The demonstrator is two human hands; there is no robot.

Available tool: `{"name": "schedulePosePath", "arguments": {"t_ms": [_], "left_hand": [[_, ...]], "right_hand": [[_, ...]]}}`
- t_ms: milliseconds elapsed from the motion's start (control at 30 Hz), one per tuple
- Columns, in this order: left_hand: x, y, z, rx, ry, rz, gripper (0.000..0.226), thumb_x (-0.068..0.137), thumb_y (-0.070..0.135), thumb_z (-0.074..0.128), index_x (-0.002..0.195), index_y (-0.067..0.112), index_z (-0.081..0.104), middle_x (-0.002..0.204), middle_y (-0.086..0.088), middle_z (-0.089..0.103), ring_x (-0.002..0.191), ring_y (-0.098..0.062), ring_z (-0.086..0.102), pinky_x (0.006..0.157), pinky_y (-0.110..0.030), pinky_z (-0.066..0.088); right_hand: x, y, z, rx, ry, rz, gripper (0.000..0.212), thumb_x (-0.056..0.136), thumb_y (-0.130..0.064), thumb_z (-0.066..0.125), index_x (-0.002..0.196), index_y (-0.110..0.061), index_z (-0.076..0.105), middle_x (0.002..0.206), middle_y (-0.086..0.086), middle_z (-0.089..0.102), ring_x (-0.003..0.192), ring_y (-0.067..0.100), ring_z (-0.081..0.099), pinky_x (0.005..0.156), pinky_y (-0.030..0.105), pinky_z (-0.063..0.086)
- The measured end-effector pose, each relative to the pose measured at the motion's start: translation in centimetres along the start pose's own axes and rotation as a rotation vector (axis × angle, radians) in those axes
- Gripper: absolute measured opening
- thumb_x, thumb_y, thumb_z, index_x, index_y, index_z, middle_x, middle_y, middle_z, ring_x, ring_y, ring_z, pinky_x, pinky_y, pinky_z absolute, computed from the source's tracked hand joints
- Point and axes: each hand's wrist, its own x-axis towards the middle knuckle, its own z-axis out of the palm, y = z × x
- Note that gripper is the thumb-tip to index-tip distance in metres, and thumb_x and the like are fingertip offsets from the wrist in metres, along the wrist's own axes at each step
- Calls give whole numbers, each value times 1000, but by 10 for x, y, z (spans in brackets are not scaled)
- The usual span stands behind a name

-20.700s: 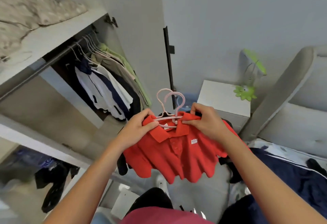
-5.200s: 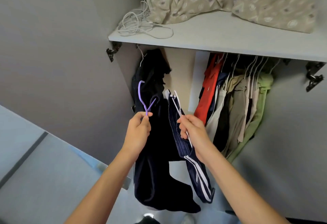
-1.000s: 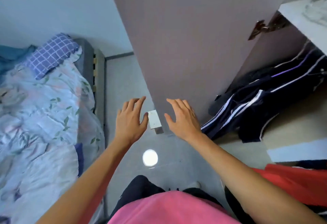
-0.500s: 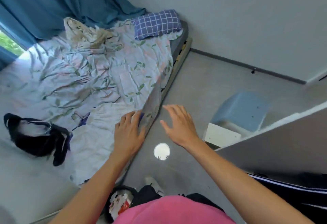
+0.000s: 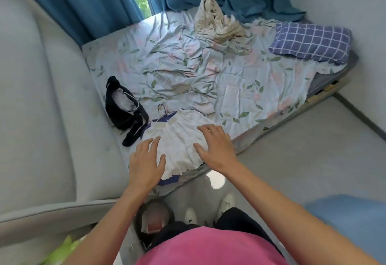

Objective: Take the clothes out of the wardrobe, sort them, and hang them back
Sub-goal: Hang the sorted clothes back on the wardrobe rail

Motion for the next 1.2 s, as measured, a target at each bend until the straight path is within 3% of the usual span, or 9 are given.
{"name": "schedulePosePath", "arguments": {"t_ms": [167, 433, 967, 1200], "left_hand": [[16, -15, 0, 23, 14, -176, 60, 99, 39, 59, 155, 23, 44, 148, -2, 52, 133, -25, 50, 100, -45, 49], [79, -58, 33, -76, -25, -328, 57, 102, 38, 55, 155, 23, 43, 150, -3, 50, 137, -26, 43, 102, -48, 45], [273, -160, 275, -134, -188, -297, 54, 102, 33, 55, 152, 16, 45, 145, -4, 54, 132, -26, 50, 103, -45, 48], [366, -202, 348, -172, -227, -345, 52, 101, 24, 55, 151, 11, 47, 148, -11, 53, 136, -31, 49, 104, -46, 44]], "right_hand": [[74, -1, 12, -23, -100, -128, 55, 97, -49, 56, 146, -24, 52, 145, -6, 52, 134, 21, 43, 101, 43, 42], [170, 8, 69, -64, -227, -148, 53, 99, -49, 56, 145, -23, 51, 144, -6, 52, 132, 21, 44, 102, 43, 44], [378, 122, 323, -78, -437, -117, 58, 98, -46, 60, 147, -16, 51, 144, 5, 54, 132, 31, 47, 109, 42, 39], [453, 155, 403, -137, -485, -72, 59, 96, -46, 63, 145, -17, 48, 136, 11, 56, 124, 36, 49, 101, 47, 45]]}}
